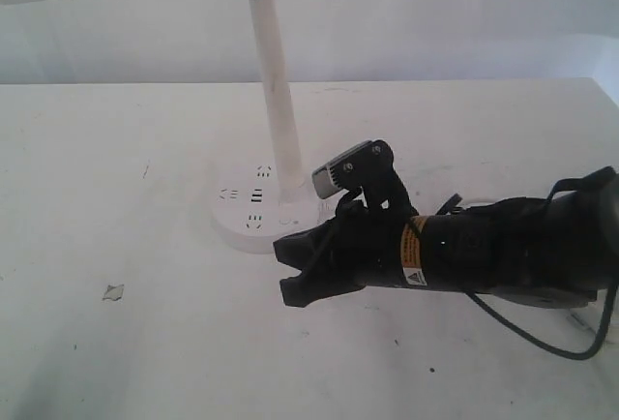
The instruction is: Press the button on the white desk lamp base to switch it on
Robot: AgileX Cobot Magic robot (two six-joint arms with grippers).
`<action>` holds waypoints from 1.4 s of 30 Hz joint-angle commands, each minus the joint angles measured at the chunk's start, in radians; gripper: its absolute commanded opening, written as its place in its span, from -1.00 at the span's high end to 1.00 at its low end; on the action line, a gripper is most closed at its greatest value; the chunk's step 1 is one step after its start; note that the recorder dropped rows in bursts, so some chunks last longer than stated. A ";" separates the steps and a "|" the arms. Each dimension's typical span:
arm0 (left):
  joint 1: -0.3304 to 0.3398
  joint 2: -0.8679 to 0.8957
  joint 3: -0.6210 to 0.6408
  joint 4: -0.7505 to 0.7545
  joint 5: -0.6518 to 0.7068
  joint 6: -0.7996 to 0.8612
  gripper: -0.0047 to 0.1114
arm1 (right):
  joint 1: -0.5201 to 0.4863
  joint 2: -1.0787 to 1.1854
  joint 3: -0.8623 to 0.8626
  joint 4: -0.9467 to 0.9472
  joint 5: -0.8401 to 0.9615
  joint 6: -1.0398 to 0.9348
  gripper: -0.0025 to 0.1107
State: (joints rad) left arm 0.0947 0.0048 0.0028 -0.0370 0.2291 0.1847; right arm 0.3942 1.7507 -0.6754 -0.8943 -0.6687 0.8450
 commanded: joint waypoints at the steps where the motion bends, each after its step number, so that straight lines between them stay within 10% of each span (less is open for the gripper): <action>1: 0.002 -0.005 -0.003 -0.005 -0.004 -0.001 0.90 | 0.006 0.029 -0.002 0.063 -0.010 -0.011 0.96; 42: 0.002 -0.005 -0.003 -0.005 -0.004 -0.001 0.90 | 0.006 0.228 -0.207 0.273 0.015 -0.048 0.96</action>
State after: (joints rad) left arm 0.0947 0.0048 0.0028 -0.0370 0.2291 0.1847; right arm 0.3989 1.9558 -0.8707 -0.6051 -0.6540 0.7829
